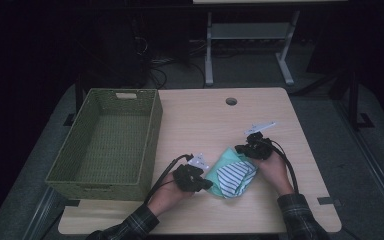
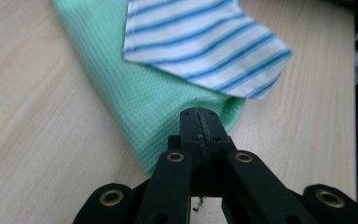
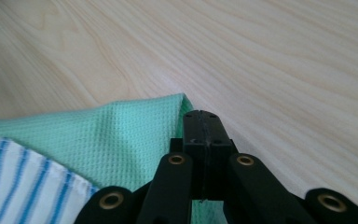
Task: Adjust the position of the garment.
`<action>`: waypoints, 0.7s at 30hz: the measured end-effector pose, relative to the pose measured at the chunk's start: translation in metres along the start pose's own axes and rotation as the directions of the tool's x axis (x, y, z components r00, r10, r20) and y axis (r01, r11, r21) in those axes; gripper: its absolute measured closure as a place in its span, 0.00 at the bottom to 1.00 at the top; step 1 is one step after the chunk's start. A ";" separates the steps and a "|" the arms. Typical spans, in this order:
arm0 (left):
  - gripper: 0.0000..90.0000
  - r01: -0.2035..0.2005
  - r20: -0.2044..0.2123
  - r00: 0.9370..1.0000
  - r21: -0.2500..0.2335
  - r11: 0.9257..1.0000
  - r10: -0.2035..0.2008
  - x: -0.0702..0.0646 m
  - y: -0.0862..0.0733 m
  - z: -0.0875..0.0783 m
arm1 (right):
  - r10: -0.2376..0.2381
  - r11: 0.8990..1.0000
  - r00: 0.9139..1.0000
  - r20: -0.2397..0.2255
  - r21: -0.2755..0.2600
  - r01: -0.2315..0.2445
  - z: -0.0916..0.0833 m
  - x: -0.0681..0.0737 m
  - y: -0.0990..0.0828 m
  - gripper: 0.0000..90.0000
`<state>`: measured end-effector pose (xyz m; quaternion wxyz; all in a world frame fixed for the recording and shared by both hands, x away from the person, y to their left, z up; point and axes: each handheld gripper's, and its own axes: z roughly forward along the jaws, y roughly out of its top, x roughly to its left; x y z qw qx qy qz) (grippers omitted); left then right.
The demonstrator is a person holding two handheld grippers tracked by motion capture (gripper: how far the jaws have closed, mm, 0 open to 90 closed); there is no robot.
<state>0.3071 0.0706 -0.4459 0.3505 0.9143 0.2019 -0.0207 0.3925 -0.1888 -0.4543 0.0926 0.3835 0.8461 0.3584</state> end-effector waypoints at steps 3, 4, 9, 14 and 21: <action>0.99 -0.010 -0.005 1.000 0.027 1.000 0.010 0.000 -0.001 0.005 | -0.008 1.000 1.000 -0.003 0.016 0.008 0.006 -0.001 -0.001 1.00; 0.99 -0.015 -0.012 1.000 0.039 0.999 0.015 0.000 -0.001 0.006 | -0.003 1.000 1.000 -0.010 0.020 0.003 0.008 0.000 -0.002 1.00; 0.99 -0.017 -0.032 0.999 0.063 0.998 0.019 0.003 -0.002 0.011 | -0.011 0.999 1.000 -0.007 0.034 0.011 0.013 0.000 -0.004 1.00; 0.99 -0.011 -0.052 0.999 0.068 0.998 0.015 0.007 -0.002 0.009 | -0.010 0.999 1.000 -0.006 0.034 0.010 0.009 -0.001 -0.007 1.00; 1.00 0.022 -0.091 0.996 0.061 0.998 -0.017 0.018 0.001 0.009 | -0.010 0.999 1.000 0.008 0.047 0.009 0.000 -0.002 -0.016 1.00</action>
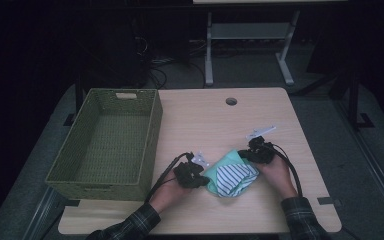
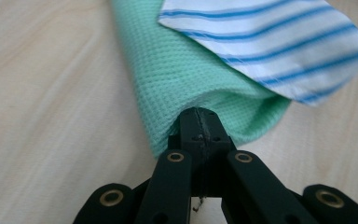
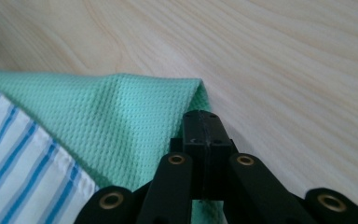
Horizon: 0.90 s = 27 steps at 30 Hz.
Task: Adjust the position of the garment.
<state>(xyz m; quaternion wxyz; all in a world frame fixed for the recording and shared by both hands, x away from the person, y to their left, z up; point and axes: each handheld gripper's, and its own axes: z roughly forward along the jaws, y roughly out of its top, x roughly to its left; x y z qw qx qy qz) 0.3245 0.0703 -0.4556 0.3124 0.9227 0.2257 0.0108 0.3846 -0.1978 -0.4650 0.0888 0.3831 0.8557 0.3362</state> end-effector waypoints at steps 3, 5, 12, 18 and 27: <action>1.00 0.004 -0.020 1.000 0.011 1.000 -0.004 0.006 0.004 0.001 | 0.003 1.000 1.000 0.007 0.004 -0.003 -0.004 0.000 -0.005 1.00; 1.00 0.010 -0.030 1.000 0.013 1.000 -0.010 0.011 0.006 0.001 | 0.006 1.000 1.000 0.012 0.011 -0.006 -0.008 0.001 -0.008 1.00; 1.00 0.054 -0.060 0.997 -0.003 0.999 -0.054 0.029 0.016 0.007 | -0.011 1.000 1.000 0.024 0.028 0.011 -0.020 0.005 -0.021 1.00; 1.00 0.065 -0.079 0.995 -0.010 0.998 -0.066 0.045 0.024 0.011 | -0.013 0.999 1.000 0.020 0.033 0.012 -0.028 0.011 -0.030 1.00; 1.00 0.056 -0.107 0.993 -0.026 0.998 -0.058 0.063 0.039 0.020 | -0.030 0.999 0.999 -0.009 0.037 0.031 -0.036 0.024 -0.041 1.00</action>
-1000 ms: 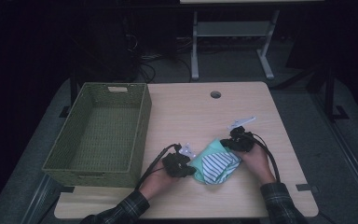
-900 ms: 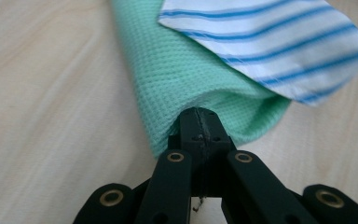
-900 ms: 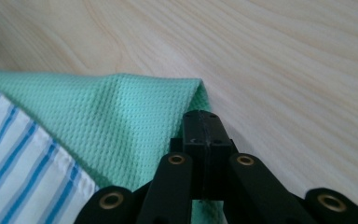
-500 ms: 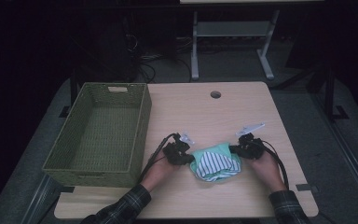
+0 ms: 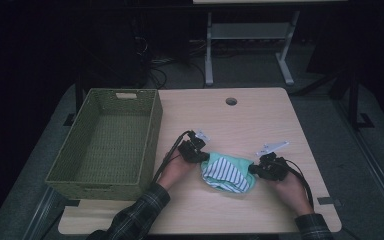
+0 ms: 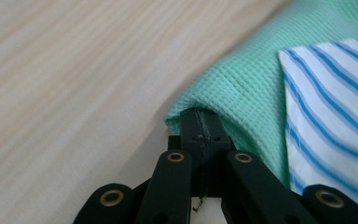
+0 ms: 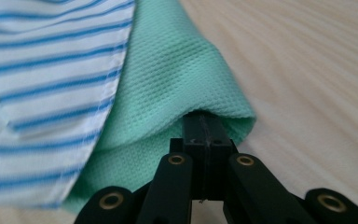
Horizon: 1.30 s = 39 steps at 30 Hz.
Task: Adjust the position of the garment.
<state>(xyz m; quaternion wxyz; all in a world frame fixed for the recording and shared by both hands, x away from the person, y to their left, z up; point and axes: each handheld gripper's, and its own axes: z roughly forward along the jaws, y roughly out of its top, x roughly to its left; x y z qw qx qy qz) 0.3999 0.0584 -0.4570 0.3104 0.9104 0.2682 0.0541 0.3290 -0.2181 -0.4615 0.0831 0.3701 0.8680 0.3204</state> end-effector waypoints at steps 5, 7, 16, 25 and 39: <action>1.00 -0.013 -0.009 1.000 -0.007 1.000 0.013 0.006 0.008 0.006 | -0.013 1.000 1.000 -0.017 0.005 0.013 -0.002 0.009 -0.003 1.00; 1.00 -0.003 -0.013 1.000 -0.021 1.000 0.003 0.007 0.010 0.009 | -0.020 1.000 1.000 -0.021 -0.002 0.020 -0.002 0.012 -0.005 1.00; 0.94 0.041 0.015 0.999 -0.057 0.998 -0.040 0.009 0.009 0.004 | -0.023 0.999 0.999 -0.045 -0.023 0.022 -0.009 0.017 -0.008 1.00; 0.71 0.055 0.024 0.998 -0.051 0.997 -0.054 0.003 -0.003 -0.025 | -0.025 0.995 1.000 -0.013 -0.101 0.023 -0.029 0.012 -0.002 1.00; 0.39 0.044 0.059 0.997 -0.062 0.997 -0.040 -0.022 -0.020 -0.055 | 0.041 0.996 0.999 0.013 -0.086 -0.040 -0.014 -0.020 0.005 1.00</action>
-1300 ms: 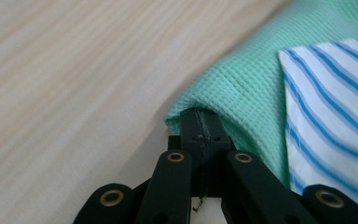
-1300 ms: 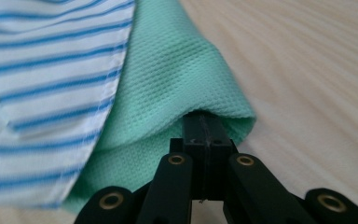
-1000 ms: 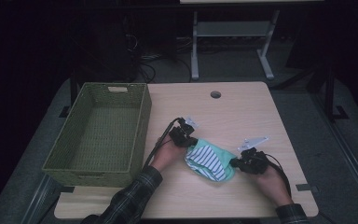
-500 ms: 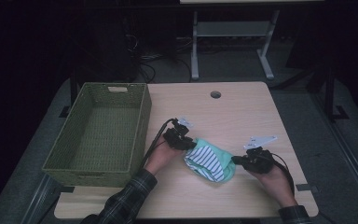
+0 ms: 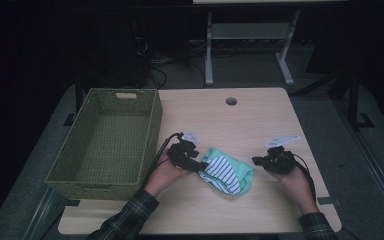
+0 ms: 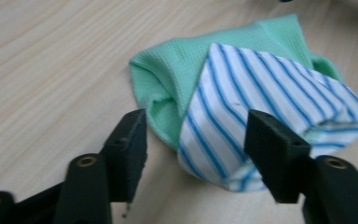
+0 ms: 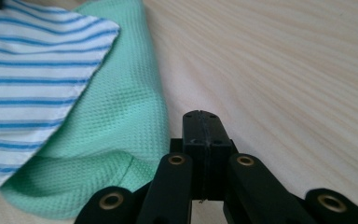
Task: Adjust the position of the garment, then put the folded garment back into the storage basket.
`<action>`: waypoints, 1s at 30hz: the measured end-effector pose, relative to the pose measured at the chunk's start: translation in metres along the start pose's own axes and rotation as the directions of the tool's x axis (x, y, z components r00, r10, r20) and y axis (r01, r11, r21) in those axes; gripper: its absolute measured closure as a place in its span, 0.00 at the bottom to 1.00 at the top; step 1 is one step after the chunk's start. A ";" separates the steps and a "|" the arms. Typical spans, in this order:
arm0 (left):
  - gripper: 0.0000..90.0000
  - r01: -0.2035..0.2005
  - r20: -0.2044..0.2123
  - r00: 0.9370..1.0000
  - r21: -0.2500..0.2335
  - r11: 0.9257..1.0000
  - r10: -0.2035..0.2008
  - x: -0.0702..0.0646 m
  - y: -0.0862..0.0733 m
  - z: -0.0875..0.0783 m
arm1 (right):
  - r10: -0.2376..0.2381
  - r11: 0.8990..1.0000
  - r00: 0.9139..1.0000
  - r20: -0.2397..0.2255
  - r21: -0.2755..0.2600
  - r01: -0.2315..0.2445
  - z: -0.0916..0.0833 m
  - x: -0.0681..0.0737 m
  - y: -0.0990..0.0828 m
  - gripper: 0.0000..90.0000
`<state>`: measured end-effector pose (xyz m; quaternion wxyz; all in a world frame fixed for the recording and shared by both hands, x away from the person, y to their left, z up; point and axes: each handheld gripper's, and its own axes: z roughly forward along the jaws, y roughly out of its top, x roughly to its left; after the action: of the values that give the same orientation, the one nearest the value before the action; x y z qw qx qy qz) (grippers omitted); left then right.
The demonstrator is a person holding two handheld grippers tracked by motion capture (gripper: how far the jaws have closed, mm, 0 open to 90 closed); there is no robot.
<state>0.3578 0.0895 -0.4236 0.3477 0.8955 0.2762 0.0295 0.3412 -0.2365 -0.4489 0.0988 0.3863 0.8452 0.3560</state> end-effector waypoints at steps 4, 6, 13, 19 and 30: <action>0.29 -0.003 0.004 1.000 0.000 1.000 0.003 -0.007 -0.006 -0.003 | -0.004 1.000 1.000 -0.010 0.024 0.004 0.005 0.000 -0.002 1.00; 0.25 -0.010 0.002 1.000 0.006 1.000 0.010 -0.010 -0.009 -0.005 | -0.003 1.000 1.000 -0.015 0.029 0.003 0.007 0.002 -0.002 1.00; 0.19 -0.027 -0.006 1.000 0.013 1.000 0.027 -0.016 -0.017 -0.013 | -0.018 0.999 0.999 -0.034 0.040 0.020 0.008 0.009 -0.005 1.00; 0.19 -0.049 0.001 0.999 0.036 0.998 0.049 -0.020 -0.022 -0.013 | -0.036 0.998 0.998 -0.057 0.047 0.039 0.006 0.021 -0.011 1.00; 0.18 -0.076 0.004 0.997 0.047 0.996 0.075 -0.025 -0.027 -0.014 | -0.068 0.997 0.990 -0.125 0.040 0.074 0.005 0.053 -0.016 1.00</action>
<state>0.3205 0.1009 -0.4268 0.3254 0.9133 0.2424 0.0351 0.2980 -0.2030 -0.4571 0.0502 0.3353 0.8705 0.3568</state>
